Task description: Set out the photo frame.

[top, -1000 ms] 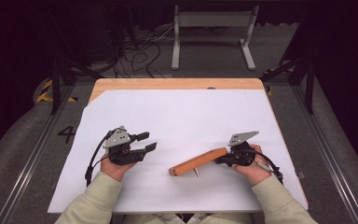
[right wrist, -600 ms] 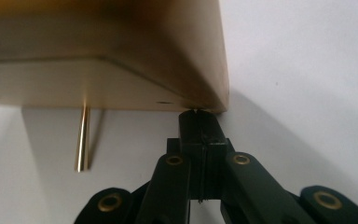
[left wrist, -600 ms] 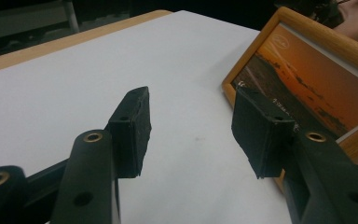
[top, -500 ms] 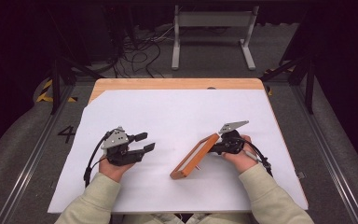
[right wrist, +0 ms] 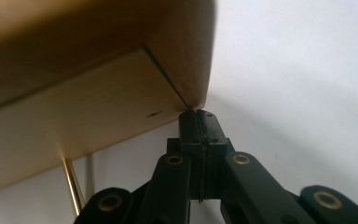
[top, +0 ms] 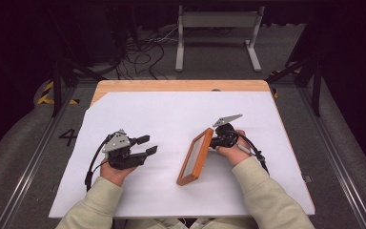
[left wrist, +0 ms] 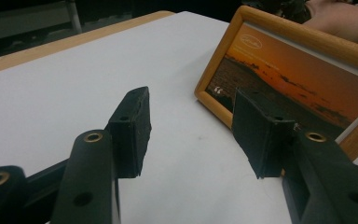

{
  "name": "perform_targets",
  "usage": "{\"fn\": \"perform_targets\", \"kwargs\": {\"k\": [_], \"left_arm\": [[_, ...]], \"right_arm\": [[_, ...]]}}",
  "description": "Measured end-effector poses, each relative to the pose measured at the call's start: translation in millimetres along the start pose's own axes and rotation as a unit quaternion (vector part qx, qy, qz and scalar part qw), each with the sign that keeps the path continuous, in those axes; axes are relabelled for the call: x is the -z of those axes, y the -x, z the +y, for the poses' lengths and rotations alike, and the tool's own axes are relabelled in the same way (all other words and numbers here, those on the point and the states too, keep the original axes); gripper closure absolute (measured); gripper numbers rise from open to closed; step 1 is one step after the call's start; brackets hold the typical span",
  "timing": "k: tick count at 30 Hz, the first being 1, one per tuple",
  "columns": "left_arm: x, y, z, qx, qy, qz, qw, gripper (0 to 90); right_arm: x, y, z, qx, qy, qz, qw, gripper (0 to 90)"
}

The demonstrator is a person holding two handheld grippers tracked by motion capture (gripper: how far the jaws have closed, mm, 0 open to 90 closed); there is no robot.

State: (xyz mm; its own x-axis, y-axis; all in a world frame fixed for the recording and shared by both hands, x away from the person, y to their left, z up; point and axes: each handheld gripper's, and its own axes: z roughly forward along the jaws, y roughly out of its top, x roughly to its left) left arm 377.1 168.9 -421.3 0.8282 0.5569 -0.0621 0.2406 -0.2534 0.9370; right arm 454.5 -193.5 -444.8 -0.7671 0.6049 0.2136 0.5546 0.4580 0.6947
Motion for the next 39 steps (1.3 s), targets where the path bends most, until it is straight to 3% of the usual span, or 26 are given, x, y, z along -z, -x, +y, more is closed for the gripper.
{"fn": "perform_targets", "kwargs": {"k": [11,16,20,23,27,35,39], "left_arm": [[1.3,0.4,0.6,0.001,0.001,-0.002,1.0,47.3],[0.4,0.4,0.5,0.004,0.003,-0.002,1.0,47.3],[0.3,0.1,0.9,0.001,0.004,-0.002,1.0,47.3],[0.0,-0.1,0.9,0.002,0.002,0.0,1.0,47.2],[0.3,0.8,2.6,0.003,-0.005,0.019,0.9998,45.9],[2.1,-4.0,2.2,0.019,-0.024,0.038,0.9988,43.4],[2.9,-2.8,2.7,0.009,-0.031,0.043,0.9985,43.1]], "right_arm": [[-24.8,-7.7,24.2,0.017,-0.004,0.0,0.9998,90.0],[-31.1,-8.1,29.4,0.022,-0.008,0.013,0.9996,90.0],[-30.7,-8.4,29.5,0.028,-0.003,0.007,0.9996,90.0],[-21.6,-7.4,28.8,0.028,0.001,-0.014,0.9995,90.0],[-4.6,-7.6,27.0,0.022,0.008,-0.031,0.9992,85.0],[29.3,-7.6,22.6,0.015,0.022,-0.044,0.9987,78.1],[42.8,-13.1,24.9,0.024,0.022,-0.048,0.9983,73.2]]}}
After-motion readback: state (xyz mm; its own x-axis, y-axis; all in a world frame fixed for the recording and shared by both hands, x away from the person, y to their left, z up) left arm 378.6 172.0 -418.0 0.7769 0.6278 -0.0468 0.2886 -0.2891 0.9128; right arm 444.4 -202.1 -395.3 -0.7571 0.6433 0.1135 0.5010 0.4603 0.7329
